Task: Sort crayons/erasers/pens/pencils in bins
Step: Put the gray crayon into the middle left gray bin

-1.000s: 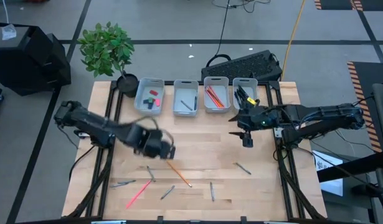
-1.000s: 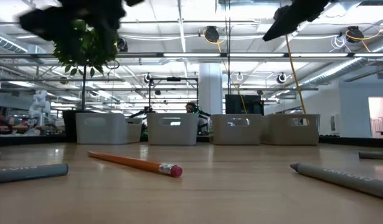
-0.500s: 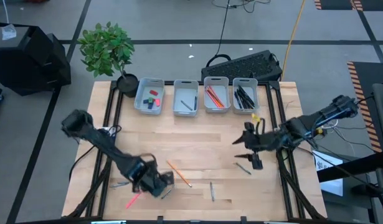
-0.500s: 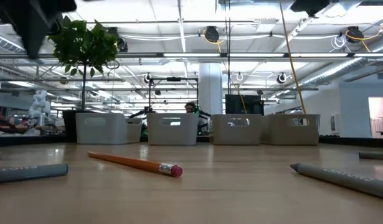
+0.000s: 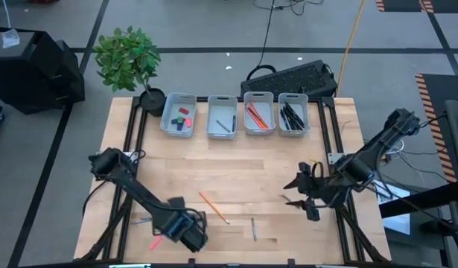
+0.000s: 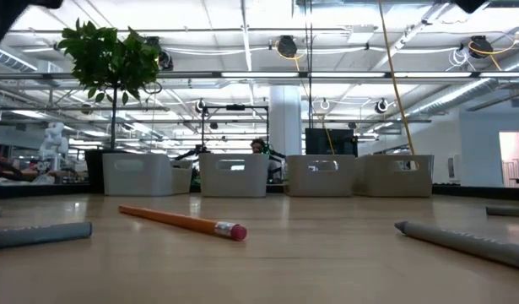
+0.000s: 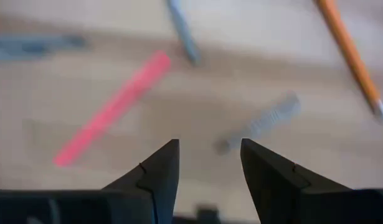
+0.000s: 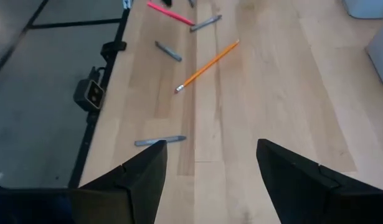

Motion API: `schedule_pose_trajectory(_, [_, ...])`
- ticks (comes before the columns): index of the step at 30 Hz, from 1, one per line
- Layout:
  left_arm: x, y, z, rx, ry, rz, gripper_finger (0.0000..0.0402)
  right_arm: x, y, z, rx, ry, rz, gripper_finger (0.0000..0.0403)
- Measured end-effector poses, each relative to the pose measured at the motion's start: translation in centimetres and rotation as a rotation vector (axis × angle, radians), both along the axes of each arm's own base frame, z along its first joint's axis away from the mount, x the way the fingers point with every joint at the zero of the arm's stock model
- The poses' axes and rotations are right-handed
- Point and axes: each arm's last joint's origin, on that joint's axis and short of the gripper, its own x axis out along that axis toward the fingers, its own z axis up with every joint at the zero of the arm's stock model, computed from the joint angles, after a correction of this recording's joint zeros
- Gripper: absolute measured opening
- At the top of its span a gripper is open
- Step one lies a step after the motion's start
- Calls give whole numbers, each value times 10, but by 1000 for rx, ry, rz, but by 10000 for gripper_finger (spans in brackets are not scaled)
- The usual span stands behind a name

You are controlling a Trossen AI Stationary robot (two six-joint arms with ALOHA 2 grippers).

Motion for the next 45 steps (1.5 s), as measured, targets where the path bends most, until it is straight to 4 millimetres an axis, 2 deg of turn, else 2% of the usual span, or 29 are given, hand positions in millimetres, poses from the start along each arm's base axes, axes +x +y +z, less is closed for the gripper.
schedule_pose_trajectory(3, [-6,18,-4,54,106,45,174,5,2,-5,-41,13,14,240])
schedule_pose_trajectory(5, [-4,27,-10,40,102,54,175,7,2,-7,-53,24,18,240])
schedule_pose_trajectory(11, [-3,54,-48,-14,61,117,174,7,2,-7,-58,26,26,240])
schedule_pose_trajectory(16, [-23,61,-60,-12,-38,135,175,5,3,-8,-43,56,68,240])
schedule_pose_trajectory(22, [-45,72,-72,-5,10,140,175,4,2,-9,-74,66,84,240])
schedule_pose_trajectory(36, [-31,86,-88,-42,-46,201,173,12,-9,-8,-101,59,46,240])
schedule_pose_trajectory(39, [-30,88,-89,-45,-45,211,156,13,-11,-8,-109,60,44,240])
schedule_pose_trajectory(45, [-26,92,-89,-48,-51,232,91,13,-11,-9,-108,61,47,240])
